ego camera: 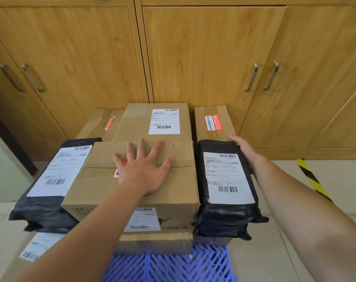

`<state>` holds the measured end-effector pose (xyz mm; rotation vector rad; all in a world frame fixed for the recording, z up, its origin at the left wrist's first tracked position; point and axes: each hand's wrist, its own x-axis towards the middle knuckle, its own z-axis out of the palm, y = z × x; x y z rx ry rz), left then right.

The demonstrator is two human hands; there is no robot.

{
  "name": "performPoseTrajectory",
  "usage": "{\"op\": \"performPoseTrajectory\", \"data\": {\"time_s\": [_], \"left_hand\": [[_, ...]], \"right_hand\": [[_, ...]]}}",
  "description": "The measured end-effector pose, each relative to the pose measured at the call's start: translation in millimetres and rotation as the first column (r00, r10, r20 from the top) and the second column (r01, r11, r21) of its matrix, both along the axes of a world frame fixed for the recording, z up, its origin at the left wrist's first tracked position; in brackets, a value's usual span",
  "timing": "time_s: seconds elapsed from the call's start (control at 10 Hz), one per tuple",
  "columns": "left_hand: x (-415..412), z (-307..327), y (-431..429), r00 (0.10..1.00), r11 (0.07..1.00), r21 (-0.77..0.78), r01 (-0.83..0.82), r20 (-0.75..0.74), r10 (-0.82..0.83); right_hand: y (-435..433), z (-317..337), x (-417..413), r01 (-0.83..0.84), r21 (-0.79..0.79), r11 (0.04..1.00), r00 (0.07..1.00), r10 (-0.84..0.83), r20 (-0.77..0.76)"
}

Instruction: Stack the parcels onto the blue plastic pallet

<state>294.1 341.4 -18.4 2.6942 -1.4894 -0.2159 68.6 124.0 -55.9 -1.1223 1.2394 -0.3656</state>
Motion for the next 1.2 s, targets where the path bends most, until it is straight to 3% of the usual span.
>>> {"op": "performPoseTrajectory", "data": {"time_s": [0.2, 0.5, 0.8, 0.9, 1.0, 1.1, 1.2], "left_hand": [[-2, 2, -1, 1.000, 1.000, 0.009, -0.001, 0.004, 0.000], [-3, 1, -1, 1.000, 1.000, 0.012, -0.014, 0.013, 0.014], [-3, 2, -1, 1.000, 1.000, 0.019, -0.016, 0.013, 0.016], [-3, 2, 0, 1.000, 1.000, 0.013, -0.015, 0.008, 0.015], [-4, 5, 0, 1.000, 1.000, 0.023, -0.006, 0.004, 0.006], [-4, 7, 4, 1.000, 0.999, 0.033, -0.009, -0.017, 0.010], [-6, 12, 2, 1.000, 0.999, 0.045, 0.007, -0.025, -0.006]], "right_hand": [[-9, -15, -5, -0.025, 0.023, 0.999, 0.997, 0.023, 0.075], [-5, -7, 16, -0.187, 0.006, 0.982, 0.973, 0.185, 0.136], [-1, -1, 13, -0.135, 0.048, 0.990, 0.988, 0.131, 0.083], [-1, 0, 10, -0.031, 0.030, 0.999, 0.997, 0.029, 0.068], [6, 15, 10, 0.017, -0.089, 0.996, 0.999, -0.020, -0.037], [20, 36, 20, -0.044, -0.258, 0.965, 0.995, 0.019, -0.097], [36, 53, 27, -0.043, -0.477, 0.878, 0.986, -0.039, -0.161]]}}
